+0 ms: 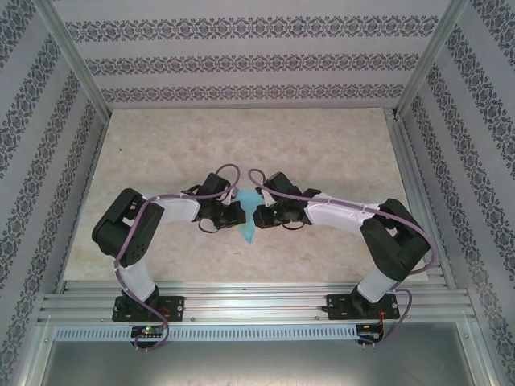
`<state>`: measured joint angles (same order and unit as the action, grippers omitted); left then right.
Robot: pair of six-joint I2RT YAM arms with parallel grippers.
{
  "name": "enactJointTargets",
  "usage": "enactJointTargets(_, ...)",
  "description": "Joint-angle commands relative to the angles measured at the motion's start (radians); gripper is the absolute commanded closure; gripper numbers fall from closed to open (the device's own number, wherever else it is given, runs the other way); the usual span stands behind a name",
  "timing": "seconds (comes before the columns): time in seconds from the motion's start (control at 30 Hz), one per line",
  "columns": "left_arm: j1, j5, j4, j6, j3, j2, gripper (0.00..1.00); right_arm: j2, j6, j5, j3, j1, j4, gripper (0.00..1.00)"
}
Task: Fold a paper plane with a square sheet of paper (fold left side to right side)
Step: Third fold the triangle at the center of the table.
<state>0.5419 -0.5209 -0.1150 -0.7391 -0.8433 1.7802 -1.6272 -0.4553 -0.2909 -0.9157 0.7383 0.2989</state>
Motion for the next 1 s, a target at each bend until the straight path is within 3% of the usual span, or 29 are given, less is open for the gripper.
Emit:
enactJointTargets(0.0, 0.029, 0.061, -0.060, 0.016, 0.039, 0.033, 0.93, 0.030, -0.061, -0.028, 0.053, 0.023, -0.065, 0.91)
enactJointTargets(0.23, 0.035, 0.069, -0.059, 0.017, 0.039, 0.036, 0.94, -0.060, -0.126, -0.053, 0.036, 0.104, -0.193, 0.94)
enactJointTargets(0.97, 0.038, 0.076, -0.073, 0.026, 0.030, 0.040, 0.94, -0.155, -0.117, -0.055, 0.050, 0.112, -0.197, 0.94)
